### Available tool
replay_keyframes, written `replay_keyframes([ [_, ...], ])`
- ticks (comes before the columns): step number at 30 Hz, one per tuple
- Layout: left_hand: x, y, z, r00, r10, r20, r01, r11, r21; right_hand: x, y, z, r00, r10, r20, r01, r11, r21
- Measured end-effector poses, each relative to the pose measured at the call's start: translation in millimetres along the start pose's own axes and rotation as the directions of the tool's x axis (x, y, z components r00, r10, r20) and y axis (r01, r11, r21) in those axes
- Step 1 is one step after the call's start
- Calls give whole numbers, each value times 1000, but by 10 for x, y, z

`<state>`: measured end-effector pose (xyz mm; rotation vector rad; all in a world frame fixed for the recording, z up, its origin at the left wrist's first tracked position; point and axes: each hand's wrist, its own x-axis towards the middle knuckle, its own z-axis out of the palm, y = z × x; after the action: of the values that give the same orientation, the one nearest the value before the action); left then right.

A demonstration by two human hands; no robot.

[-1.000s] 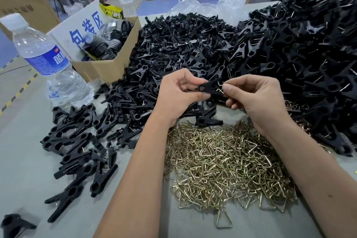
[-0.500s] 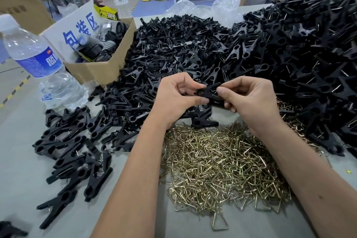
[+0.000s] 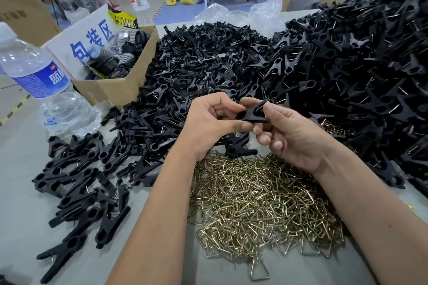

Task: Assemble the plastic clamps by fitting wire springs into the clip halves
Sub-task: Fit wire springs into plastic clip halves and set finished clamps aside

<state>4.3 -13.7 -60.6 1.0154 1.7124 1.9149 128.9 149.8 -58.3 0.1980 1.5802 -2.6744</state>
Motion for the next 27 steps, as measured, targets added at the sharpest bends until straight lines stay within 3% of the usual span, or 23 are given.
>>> replay_keyframes([
  [6,-8,22,-11,998,-31,50,34,997,-72,0,-10,-54,982,60,178,-111,949,294],
  [11,-10,63,-74,995,-10,103,21,995,-100,19,3,-71,934,84,348,-288,754,590],
  [15,0,60,-33,999,36,-12,-37,995,-94,11,-15,-58,950,62,305,-229,802,552],
  [20,2,57,64,997,63,-44,-66,995,-74,-6,-70,-73,937,40,346,-279,682,676],
  [27,30,38,92,997,63,-43,-66,995,-75,-13,-138,-90,985,65,159,-143,823,550],
])
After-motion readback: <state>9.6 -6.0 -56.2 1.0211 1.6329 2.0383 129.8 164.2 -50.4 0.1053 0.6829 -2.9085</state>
